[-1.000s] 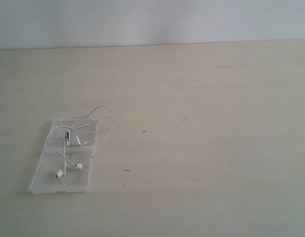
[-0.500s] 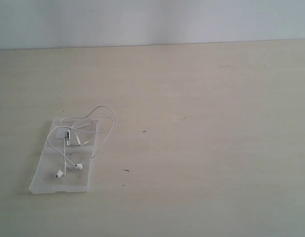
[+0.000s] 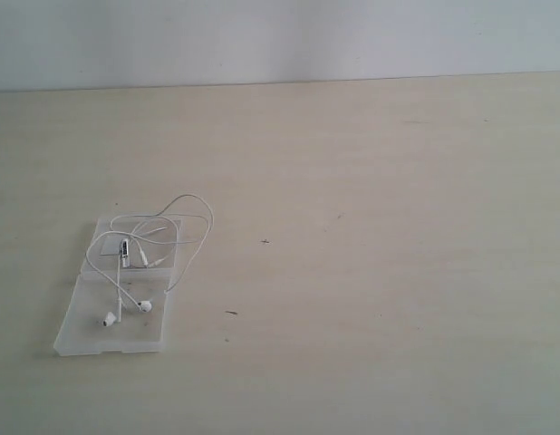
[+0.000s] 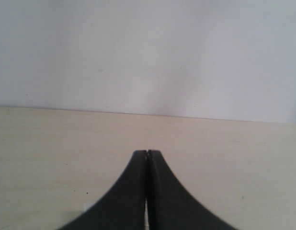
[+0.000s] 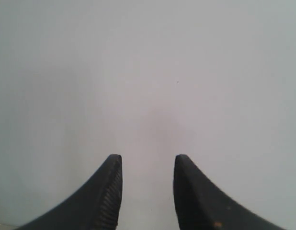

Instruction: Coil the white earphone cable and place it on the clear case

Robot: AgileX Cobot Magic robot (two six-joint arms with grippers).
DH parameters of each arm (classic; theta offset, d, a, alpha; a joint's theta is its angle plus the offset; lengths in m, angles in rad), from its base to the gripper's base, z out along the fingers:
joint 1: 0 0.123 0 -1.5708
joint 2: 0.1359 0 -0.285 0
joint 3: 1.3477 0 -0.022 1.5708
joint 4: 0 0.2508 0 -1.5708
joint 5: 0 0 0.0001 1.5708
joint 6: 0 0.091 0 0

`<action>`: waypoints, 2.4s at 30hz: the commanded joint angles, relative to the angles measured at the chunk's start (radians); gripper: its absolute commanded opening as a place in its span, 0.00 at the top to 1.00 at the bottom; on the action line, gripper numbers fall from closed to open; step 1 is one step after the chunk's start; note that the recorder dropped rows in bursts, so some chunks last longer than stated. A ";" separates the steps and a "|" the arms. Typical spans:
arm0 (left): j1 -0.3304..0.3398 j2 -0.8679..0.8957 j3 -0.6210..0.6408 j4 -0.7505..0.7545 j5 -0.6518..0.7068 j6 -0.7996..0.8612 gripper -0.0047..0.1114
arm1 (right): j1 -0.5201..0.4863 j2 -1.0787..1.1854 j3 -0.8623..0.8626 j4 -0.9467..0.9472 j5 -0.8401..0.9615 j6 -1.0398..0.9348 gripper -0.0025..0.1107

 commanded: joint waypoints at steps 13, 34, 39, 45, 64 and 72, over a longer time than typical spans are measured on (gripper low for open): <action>0.001 -0.008 0.003 0.005 0.003 0.001 0.96 | -0.006 -0.004 0.001 0.001 -0.007 0.000 0.67; 0.001 -0.008 0.003 0.021 0.029 0.008 0.96 | -0.006 -0.004 0.001 0.001 -0.007 0.002 0.67; 0.001 -0.008 0.003 0.021 0.029 0.008 0.96 | -0.006 -0.004 0.001 0.001 -0.007 0.002 0.67; 0.001 -0.008 0.003 0.021 0.029 0.008 0.96 | -0.006 -0.004 0.001 0.001 -0.007 0.002 0.67; 0.001 -0.008 0.003 0.021 0.029 0.008 0.96 | -0.241 -0.165 0.523 0.301 -0.248 -0.476 0.67; 0.001 -0.008 0.003 0.021 0.029 0.008 0.96 | -0.357 -0.286 0.652 0.295 -0.206 -0.470 0.67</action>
